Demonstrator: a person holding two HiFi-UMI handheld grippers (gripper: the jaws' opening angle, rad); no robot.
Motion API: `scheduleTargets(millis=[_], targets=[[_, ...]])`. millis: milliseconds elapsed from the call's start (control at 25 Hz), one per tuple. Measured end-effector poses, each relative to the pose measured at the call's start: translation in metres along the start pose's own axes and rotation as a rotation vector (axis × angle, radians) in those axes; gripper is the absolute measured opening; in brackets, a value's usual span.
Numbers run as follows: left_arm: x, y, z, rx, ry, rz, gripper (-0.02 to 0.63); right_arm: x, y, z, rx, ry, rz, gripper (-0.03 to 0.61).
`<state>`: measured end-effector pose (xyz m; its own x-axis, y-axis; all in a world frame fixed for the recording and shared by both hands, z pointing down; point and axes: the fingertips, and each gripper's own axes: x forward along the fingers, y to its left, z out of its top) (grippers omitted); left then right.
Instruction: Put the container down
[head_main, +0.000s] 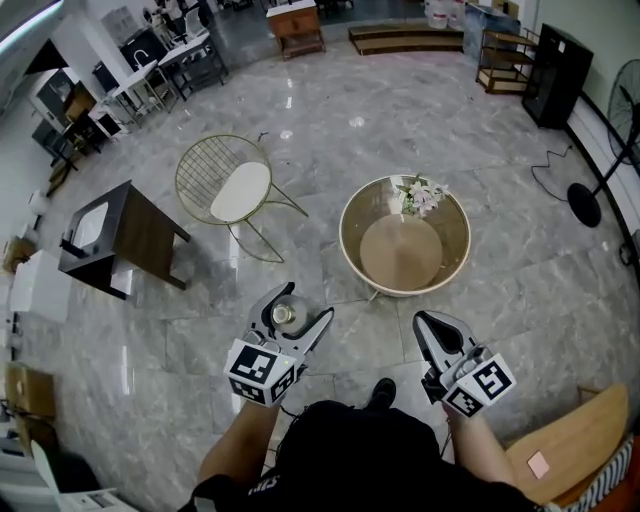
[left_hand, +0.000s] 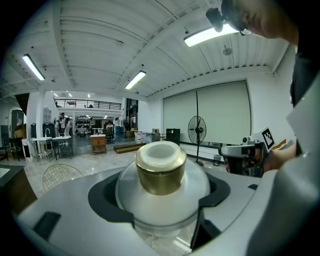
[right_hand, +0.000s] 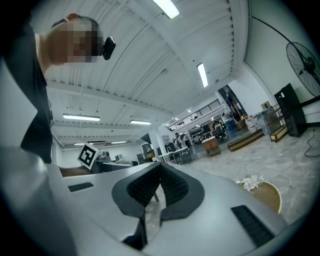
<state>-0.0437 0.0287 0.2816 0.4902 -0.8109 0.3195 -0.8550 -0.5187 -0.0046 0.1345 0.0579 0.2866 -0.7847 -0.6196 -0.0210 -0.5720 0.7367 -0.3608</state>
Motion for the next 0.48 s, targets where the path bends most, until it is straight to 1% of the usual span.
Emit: scheduleTargets(millis=[160,360,480], targets=[[0.020,-0.002,-0.004,-0.011,0.020,0.004,0.348,0.002,-0.015,0.001,0.011,0.006,0.014,0.015],[0.037,0.002,-0.006,-0.024,0.029,-0.005,0.348,0.007,-0.035,0.001,0.003,0.028,-0.018,0.015],[0.049,0.010,-0.005,-0.029,0.027,-0.011,0.348,0.014,-0.043,0.005,0.011,0.029,-0.021,0.015]])
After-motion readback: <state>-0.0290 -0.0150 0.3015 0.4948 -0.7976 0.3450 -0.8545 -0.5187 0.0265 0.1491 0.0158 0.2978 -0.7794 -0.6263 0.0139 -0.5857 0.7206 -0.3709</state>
